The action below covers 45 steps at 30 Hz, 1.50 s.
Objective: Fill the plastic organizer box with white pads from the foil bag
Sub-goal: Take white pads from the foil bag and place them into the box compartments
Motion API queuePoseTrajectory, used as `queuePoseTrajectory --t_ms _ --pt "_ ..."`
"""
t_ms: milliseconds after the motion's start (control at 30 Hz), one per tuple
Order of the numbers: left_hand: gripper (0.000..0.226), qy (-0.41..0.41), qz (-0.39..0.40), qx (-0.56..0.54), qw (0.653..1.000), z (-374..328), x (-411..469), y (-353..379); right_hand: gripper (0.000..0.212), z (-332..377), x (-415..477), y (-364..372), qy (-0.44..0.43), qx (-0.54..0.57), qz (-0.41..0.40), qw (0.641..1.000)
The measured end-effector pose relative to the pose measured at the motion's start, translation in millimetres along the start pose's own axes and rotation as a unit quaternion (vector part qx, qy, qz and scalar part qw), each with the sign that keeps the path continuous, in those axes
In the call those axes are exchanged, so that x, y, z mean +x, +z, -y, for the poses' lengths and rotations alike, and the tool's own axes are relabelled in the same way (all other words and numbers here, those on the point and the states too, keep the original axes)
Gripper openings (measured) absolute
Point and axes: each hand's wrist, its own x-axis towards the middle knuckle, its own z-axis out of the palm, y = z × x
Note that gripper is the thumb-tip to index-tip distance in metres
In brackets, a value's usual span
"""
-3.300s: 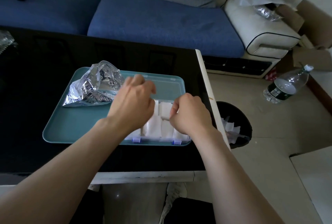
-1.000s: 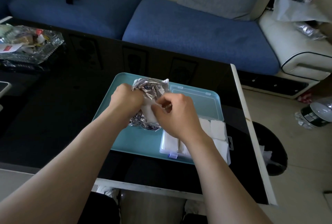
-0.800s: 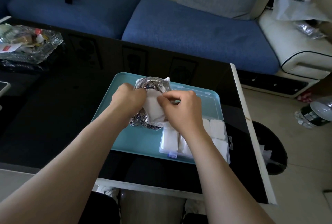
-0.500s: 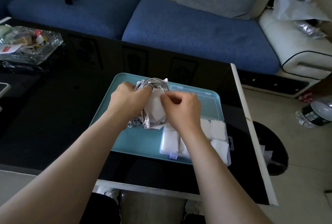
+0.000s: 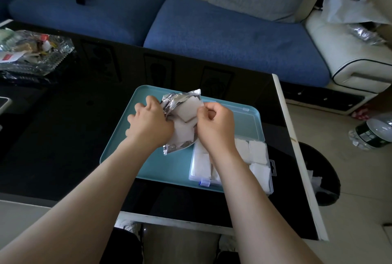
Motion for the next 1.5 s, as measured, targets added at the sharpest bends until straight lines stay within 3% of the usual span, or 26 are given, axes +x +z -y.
queuePoseTrajectory --t_ms 133,267,400,500,667,767,900,1000,1167,1333,1500 --pt "0.048 -0.040 -0.011 0.046 0.998 -1 -2 -3 0.023 0 0 -6 -0.071 -0.060 -0.053 0.994" --pt "0.051 -0.042 -0.035 0.047 0.997 -5 -7 -5 0.024 0 2 -14 -0.038 -0.028 -0.096 0.994" --pt "0.077 0.028 -0.041 0.013 0.999 -13 -11 -5 0.023 6 2 -22 0.000 0.034 -0.116 0.993" --pt "0.089 0.102 -0.094 0.019 0.990 -20 -15 2 0.022 13 0 -30 0.010 0.072 -0.120 0.990" --pt "0.044 0.254 -0.218 -0.078 0.939 -32 -19 4 0.023 23 -5 -44 -0.016 0.103 -0.065 0.992" --pt "0.026 0.327 -0.193 -0.140 0.915 -44 -24 10 0.026 32 -12 -58 -0.031 0.135 -0.034 0.990" --pt "0.016 0.267 -0.062 -0.260 0.926 -57 -30 20 0.026 39 -21 -75 -0.040 0.157 -0.040 0.986" --pt "0.016 0.205 0.038 -0.411 0.888 -66 -35 21 0.021 39 -25 -88 -0.009 0.195 -0.021 0.981" --pt "0.018 0.134 0.130 -0.483 0.856 -74 -42 28 0.030 35 -32 -105 0.003 0.176 -0.016 0.984" --pt "0.017 0.103 0.136 -0.491 0.854 -84 -52 35 0.027 33 -31 -117 0.031 0.204 -0.064 0.976" --pt "0.015 0.074 0.107 -0.509 0.851 -88 -56 38 0.024 28 -27 -123 0.022 0.222 -0.172 0.959"
